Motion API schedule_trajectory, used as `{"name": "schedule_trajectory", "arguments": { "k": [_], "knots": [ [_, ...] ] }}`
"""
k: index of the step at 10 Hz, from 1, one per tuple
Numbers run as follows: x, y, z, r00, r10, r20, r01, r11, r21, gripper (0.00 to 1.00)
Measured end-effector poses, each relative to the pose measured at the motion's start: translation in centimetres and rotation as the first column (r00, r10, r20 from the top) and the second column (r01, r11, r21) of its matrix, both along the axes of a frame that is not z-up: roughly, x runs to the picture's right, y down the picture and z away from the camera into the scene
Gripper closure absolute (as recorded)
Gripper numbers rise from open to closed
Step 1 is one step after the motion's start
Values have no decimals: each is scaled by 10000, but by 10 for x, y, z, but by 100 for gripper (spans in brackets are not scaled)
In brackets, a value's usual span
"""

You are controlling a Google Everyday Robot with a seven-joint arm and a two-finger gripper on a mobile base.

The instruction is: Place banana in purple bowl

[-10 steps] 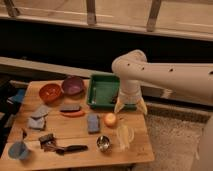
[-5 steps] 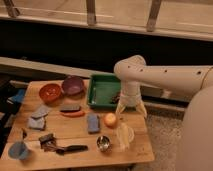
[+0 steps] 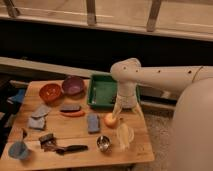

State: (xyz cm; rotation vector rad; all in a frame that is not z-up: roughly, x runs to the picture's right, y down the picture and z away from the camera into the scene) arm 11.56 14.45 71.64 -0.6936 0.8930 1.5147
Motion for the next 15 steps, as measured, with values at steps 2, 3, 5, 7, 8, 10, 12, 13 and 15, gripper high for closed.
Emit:
{"name": "schedule_trajectory", "arguments": {
  "k": [2,3,5,7,8,10,12,13,15],
  "knots": [
    [-7,10,6,9999,-1,161,6,9994,-356,20],
    [-8,14,9,9999,33,148,-25,9985,-542,20],
    [-9,28,20,9996,269,8,-267,9938,-1076,20],
    [-8,34,26,9989,448,-135,-461,9904,-1299,32],
    [-8,35,27,9987,486,-174,-505,9899,-1327,42],
    [-10,34,29,9985,506,-189,-526,9904,-1281,64],
    [-10,32,29,9984,517,-216,-539,9916,-1175,83],
    [-8,28,28,9982,542,-249,-564,9932,-1014,94],
    [-2,8,19,9979,556,-339,-573,9971,-503,100]
  ]
}}
